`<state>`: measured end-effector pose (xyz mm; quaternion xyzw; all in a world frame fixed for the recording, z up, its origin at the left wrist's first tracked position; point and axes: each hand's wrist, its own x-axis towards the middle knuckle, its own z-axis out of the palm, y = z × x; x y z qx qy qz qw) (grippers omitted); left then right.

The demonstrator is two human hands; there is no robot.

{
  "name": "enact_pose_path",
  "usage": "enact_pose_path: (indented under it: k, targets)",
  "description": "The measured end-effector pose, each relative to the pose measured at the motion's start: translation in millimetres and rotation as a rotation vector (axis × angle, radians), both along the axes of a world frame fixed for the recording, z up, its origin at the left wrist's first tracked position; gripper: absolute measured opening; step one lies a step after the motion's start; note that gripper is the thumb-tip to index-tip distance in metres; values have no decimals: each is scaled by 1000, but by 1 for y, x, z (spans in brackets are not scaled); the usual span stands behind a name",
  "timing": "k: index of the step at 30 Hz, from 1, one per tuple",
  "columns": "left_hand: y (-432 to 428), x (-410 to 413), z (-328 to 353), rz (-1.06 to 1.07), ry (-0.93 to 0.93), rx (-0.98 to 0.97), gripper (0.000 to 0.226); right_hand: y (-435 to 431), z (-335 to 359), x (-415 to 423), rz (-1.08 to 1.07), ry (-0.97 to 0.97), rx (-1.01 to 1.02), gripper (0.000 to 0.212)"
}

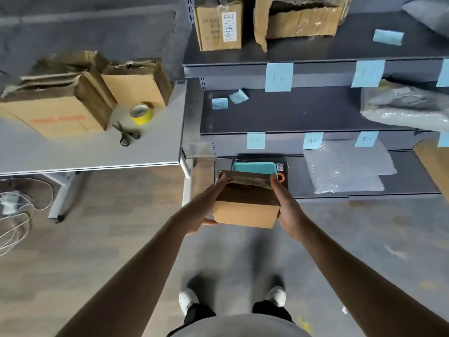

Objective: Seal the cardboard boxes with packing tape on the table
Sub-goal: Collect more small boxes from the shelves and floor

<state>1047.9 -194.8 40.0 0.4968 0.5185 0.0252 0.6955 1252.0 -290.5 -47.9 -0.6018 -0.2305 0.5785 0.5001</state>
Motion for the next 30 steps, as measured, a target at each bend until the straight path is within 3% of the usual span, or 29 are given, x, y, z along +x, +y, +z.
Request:
enact_pose_path:
  k: [2, 5, 6, 11, 16, 26, 30]
  targets:
    - [13, -32, -2, 5, -11, 0, 47, 17, 1, -30, 13, -21, -1, 73]
    - [33, -75, -5, 23, -8, 17, 85, 41, 4, -74, -9, -9, 8, 75]
    - [39, -90, -5, 29, -12, 28, 86, 50, 6, -90, -19, -9, 15, 76]
    - [70, -159, -6, 28, -30, 69, 73, 87, 9, -161, -36, 20, 65, 81]
    - [99, -210, -8, 63, -27, 81, 39, 121, 26, -214, -12, 26, 45, 96]
    - [182, -279, -13, 220, 41, 76, 73, 235, 28, -280, 147, 78, -18, 91]
    - [237, -299, -13, 289, 70, 108, 65, 291, 28, -304, 215, 89, -31, 100]
